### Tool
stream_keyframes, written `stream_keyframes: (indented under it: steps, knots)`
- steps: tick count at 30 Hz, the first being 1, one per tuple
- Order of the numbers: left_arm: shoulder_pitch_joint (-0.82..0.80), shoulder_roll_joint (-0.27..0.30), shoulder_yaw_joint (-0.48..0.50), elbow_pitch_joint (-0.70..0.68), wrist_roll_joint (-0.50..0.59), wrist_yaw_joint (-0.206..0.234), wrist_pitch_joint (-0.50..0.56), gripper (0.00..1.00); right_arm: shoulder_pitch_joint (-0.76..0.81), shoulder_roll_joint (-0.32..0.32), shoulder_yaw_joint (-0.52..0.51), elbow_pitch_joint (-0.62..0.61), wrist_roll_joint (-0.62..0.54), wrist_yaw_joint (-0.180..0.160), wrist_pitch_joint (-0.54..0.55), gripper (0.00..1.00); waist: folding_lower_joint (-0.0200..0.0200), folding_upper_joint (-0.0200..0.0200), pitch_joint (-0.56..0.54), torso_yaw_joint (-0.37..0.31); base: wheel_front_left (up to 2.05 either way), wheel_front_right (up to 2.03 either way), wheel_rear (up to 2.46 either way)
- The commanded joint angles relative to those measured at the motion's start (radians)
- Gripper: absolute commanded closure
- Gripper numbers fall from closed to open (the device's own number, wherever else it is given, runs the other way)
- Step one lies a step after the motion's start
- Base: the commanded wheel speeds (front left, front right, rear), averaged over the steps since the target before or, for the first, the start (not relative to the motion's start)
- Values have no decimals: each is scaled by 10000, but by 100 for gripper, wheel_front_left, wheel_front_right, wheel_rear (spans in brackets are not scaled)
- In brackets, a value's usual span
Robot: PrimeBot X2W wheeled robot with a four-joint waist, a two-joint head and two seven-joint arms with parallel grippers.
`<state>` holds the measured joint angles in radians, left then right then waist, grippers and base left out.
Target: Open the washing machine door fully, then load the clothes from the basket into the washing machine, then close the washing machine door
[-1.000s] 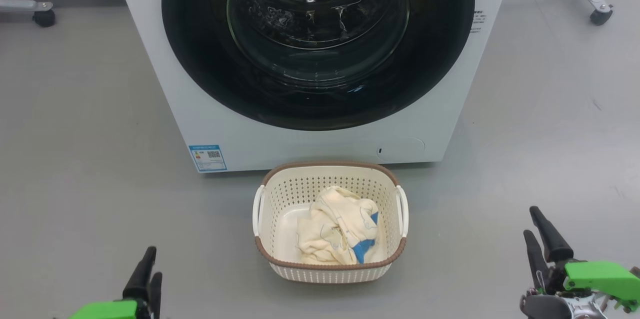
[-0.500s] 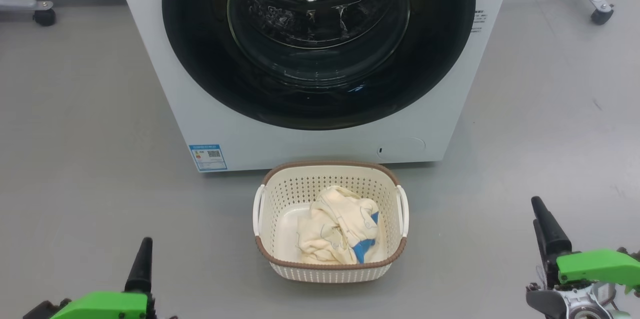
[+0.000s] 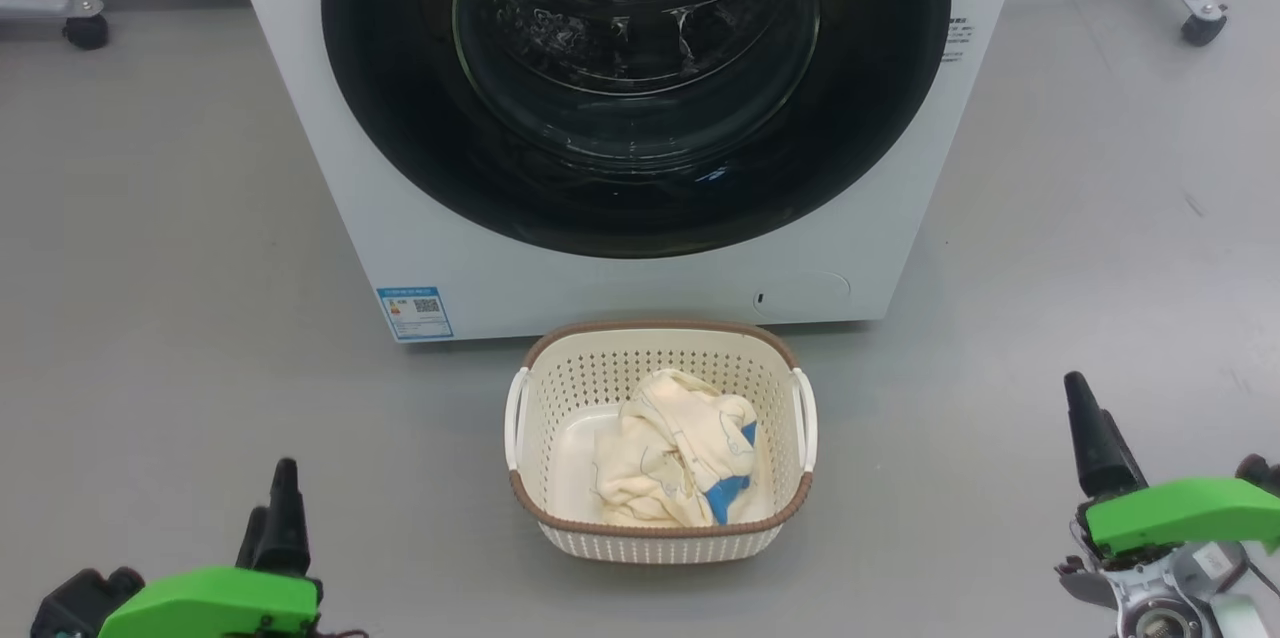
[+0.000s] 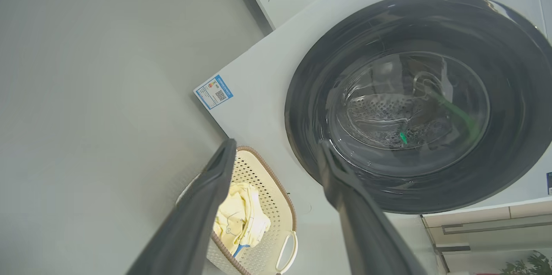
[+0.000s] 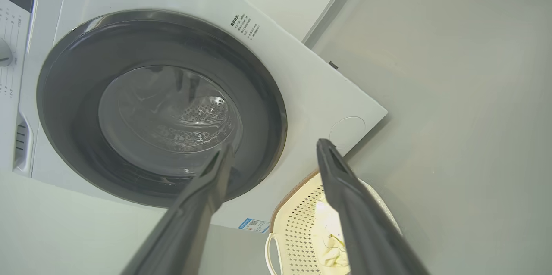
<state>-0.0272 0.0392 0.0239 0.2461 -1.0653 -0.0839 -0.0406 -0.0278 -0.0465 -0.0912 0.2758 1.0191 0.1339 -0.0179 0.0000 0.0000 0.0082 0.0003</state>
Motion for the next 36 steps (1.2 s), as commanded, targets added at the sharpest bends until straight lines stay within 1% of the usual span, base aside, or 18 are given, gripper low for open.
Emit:
stream_keyframes:
  steps: [1, 7, 8, 17, 23, 36]
  knots:
    - [-574, 111, 118, -432, 408, 45, -138, 0, -545, -268, 87, -423, -449, -14, -143, 0, 0, 0, 3, -1, 0, 0, 0]
    - [-611, 151, 24, -580, 1602, 117, -317, 0, -583, -309, 128, -507, -1816, -16, -365, 0, 0, 0, 13, -9, 0, 0, 0]
    - [-611, 151, 24, -580, 1602, 117, -317, 0, -583, -309, 128, -507, -1816, -16, -365, 0, 0, 0, 13, -9, 0, 0, 0]
    - [-655, 218, -125, -743, 3220, 324, -585, 0, -635, -226, 127, -681, -3639, -18, -615, 0, 0, 0, 36, -15, 0, 0, 0]
    - [-671, 240, -251, -821, 4200, 421, -793, 0, -683, -195, 341, -772, -4686, -20, -706, 0, 0, 0, 57, 6, 0, 0, 0]
    - [-719, 206, -416, -697, 5532, 492, -1180, 0, -660, -141, 780, -1024, -6393, -23, -863, 0, 0, 0, 34, 60, 0, 0, 0]
